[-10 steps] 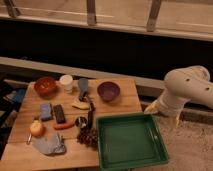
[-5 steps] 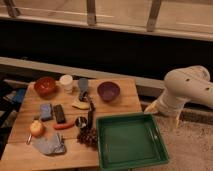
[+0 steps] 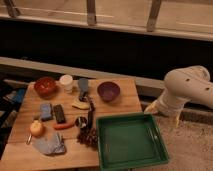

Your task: Place banana in tray

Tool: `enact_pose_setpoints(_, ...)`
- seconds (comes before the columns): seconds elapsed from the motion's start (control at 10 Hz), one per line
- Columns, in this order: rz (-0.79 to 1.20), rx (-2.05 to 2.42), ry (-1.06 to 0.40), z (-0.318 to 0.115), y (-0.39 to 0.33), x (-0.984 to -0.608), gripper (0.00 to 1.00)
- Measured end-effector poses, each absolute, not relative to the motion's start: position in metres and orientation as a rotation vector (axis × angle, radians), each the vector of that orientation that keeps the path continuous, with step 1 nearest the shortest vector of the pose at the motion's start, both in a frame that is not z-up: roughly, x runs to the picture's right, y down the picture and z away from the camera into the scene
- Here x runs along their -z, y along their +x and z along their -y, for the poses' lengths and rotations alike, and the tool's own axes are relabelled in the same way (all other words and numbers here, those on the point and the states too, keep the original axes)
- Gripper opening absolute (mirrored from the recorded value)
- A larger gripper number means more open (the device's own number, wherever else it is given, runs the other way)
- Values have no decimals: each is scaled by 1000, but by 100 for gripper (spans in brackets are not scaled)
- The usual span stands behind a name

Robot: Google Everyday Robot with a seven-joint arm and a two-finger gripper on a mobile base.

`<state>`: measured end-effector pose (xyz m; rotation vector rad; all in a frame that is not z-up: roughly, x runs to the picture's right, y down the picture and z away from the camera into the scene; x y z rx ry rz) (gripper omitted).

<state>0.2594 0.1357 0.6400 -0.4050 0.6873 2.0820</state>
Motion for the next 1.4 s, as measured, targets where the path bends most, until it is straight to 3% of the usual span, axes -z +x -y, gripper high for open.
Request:
enact_pose_setpoints(0.8,-648,-2034,-395,-127,246,-636,80)
enact_pose_setpoints(1.4,-551,-1841,-426,-79,118,-654,80)
